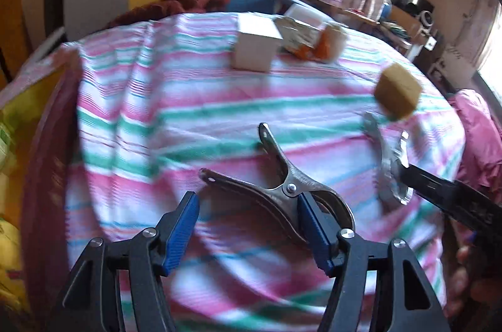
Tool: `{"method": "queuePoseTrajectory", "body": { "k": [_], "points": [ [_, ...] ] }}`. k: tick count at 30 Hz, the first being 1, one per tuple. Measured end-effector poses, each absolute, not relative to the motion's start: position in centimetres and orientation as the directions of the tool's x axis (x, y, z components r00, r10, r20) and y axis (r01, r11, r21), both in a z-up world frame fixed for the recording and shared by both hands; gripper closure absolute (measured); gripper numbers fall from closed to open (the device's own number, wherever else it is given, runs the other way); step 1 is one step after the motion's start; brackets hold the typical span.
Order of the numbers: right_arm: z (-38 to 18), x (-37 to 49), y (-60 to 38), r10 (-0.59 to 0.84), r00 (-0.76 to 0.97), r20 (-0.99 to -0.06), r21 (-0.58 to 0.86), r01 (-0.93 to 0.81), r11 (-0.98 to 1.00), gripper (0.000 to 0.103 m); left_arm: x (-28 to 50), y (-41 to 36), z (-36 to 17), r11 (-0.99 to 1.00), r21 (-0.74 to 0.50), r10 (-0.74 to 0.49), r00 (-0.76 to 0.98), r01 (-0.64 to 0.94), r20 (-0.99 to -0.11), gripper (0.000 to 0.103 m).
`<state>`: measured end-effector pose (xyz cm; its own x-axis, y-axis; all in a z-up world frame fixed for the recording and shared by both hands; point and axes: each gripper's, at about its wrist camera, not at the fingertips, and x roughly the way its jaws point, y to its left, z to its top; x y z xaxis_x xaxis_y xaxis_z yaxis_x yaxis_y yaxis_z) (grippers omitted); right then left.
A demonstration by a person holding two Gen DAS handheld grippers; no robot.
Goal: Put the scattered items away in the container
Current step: 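Grasp a metal spring clip with the left tool while the right tool grasps another clip, then carry both metal spring clips over the gold tray with both tools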
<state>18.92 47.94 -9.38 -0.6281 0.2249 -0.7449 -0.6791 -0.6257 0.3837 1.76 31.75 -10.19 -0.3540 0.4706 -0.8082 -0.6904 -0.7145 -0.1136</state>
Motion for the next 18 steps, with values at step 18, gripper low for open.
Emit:
{"method": "queuePoseTrajectory", "body": {
  "k": [18],
  "points": [
    [-9.6, 14.1, 46.2, 0.278, -0.565, -0.777, 0.185, -0.626, -0.758, 0.058, 1.7, 32.9, -8.4, -0.768, -0.172, 0.447, -0.324, -0.618, -0.834, 0.037]
  ]
}}
